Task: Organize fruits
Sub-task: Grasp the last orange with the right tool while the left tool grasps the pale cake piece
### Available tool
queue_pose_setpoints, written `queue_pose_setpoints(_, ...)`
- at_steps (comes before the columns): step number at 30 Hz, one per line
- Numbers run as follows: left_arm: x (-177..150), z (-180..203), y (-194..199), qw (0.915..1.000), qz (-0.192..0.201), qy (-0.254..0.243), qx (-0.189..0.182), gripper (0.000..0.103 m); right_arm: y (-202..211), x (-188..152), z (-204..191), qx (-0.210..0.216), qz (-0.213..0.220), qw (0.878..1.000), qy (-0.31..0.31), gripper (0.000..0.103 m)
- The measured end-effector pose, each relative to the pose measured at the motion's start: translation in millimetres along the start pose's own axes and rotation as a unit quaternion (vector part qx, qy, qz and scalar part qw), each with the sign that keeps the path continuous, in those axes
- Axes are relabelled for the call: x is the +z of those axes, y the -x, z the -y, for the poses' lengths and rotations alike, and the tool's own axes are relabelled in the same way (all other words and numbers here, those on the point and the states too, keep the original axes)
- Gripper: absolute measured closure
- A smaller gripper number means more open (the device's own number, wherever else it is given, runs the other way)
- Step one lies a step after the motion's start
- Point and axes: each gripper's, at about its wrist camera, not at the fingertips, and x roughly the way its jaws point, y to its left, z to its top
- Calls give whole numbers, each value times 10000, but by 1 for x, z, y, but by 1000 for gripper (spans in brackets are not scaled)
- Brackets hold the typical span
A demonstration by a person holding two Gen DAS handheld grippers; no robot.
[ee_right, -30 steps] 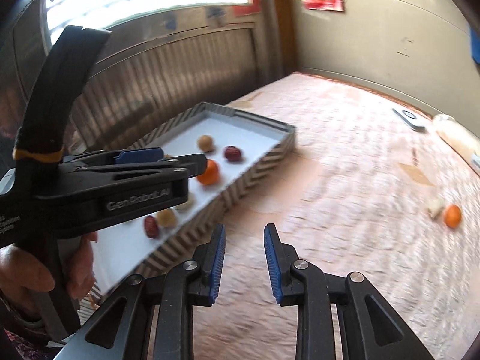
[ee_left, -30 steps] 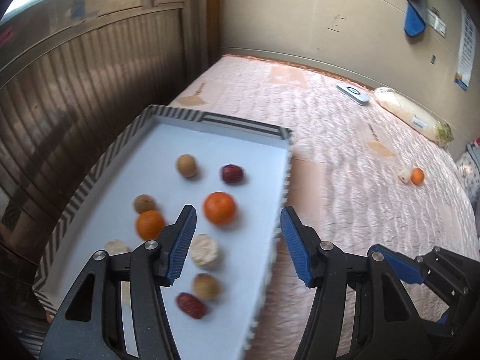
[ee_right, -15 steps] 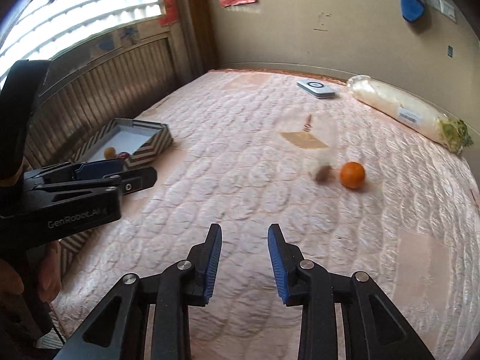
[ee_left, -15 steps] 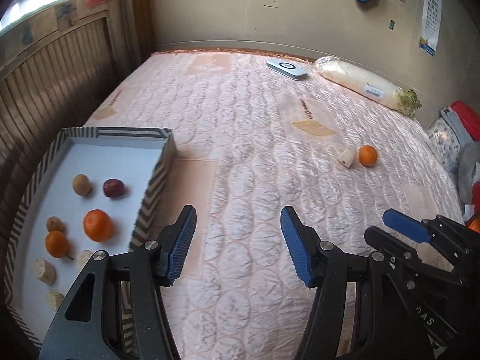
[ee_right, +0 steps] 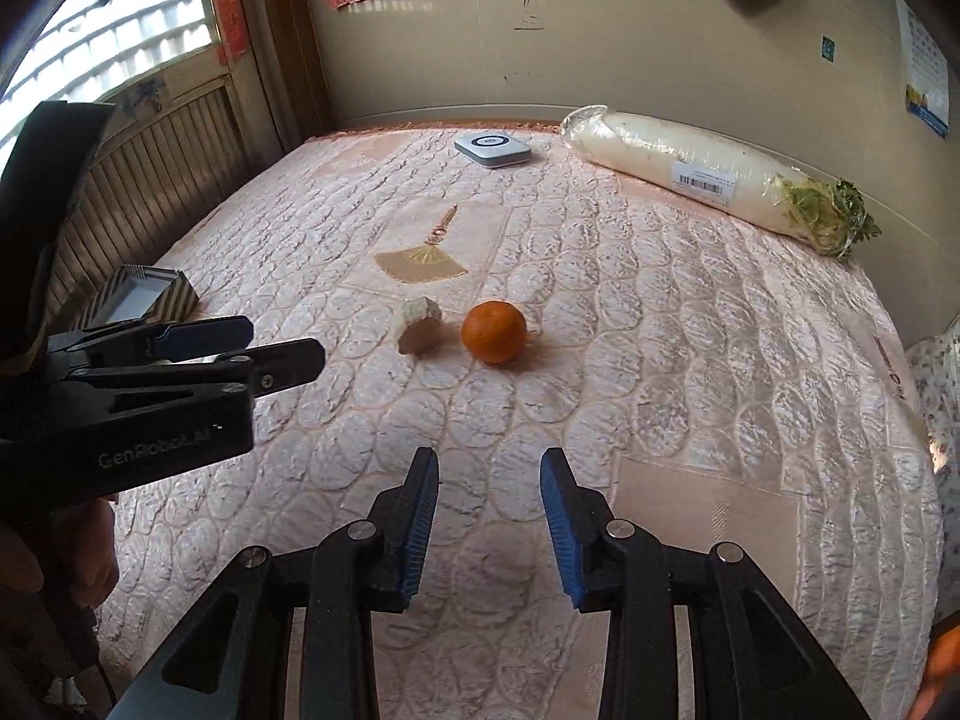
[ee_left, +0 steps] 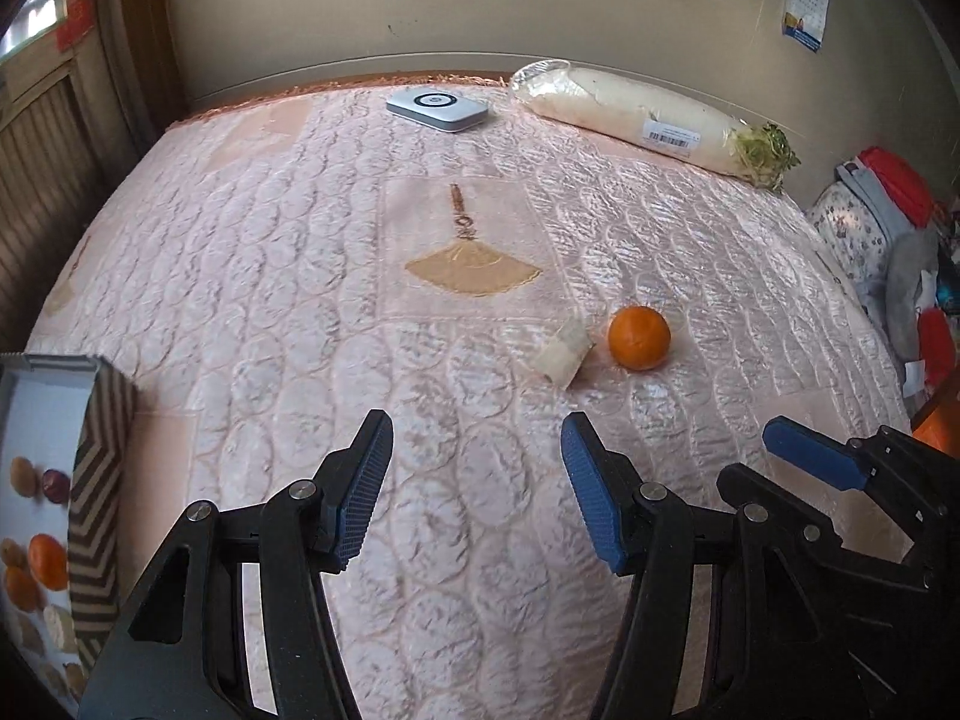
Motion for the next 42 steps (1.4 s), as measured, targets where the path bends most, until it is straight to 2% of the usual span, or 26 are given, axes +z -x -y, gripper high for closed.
queue_pose_setpoints(5, 15, 12, -27, 9996, -126, -247, 9, 44, -10, 9, 16, -70, -50, 10000, -34, 66)
queue_pose_setpoints(10, 18, 16, -43, 9993, -221, -295, 0, 44, -25, 18, 27, -77, -116, 9998, -117, 65)
queue_pose_setpoints(14, 21, 13, -45, 9997, -97, -218, -63, 45, -32, 24, 29, -20, -65, 9998, -165, 65)
queue_pose_setpoints(15, 20, 11, -44, 9998, -66, -183, -63, 51, -34, 26, 27, 2, -50, 9999, -156, 65)
queue_pose_setpoints(16, 21, 11, -43, 9998, -46, -193, -28, 64, -36, 27, 25, 6, -44, 9999, -128, 65)
queue_pose_setpoints(19, 20, 6, -40, 9999, -42, -148, -76, 78, -42, 33, 18, -5, -16, 10000, -38, 65)
queue_pose_setpoints(21, 18, 2, -38, 9999, -54, -74, -90, 82, -45, 37, 14, 32, 16, 10000, -12, 65)
queue_pose_setpoints(28, 7, -15, -28, 9996, -28, 258, -67, 86, -68, 47, 8, 193, -29, 9998, -35, 65)
queue_pose_setpoints(30, 3, -19, -25, 9994, -29, 335, -99, 87, -71, 47, 5, 25, -2, 10000, 22, 73)
queue_pose_setpoints(35, 4, -21, -20, 9992, 28, 353, -205, 87, -64, 43, 4, -14, 9, 10000, 14, 73)
queue_pose_setpoints(38, 9, -14, -16, 9992, 96, 214, -324, 85, -54, 39, 7, -18, 54, 10000, -55, 74)
queue_pose_setpoints(39, 11, -11, -16, 9993, 94, 140, -340, 79, -52, 38, 9, -11, 63, 10000, -74, 73)
queue_pose_setpoints(40, 12, -8, -17, 9994, 89, 92, -309, 63, -50, 38, 9, -28, 78, 9999, -75, 73)
queue_pose_setpoints(42, 14, -6, -18, 9996, 155, 74, -240, 43, -48, 37, 11, -50, 88, 9999, -64, 73)
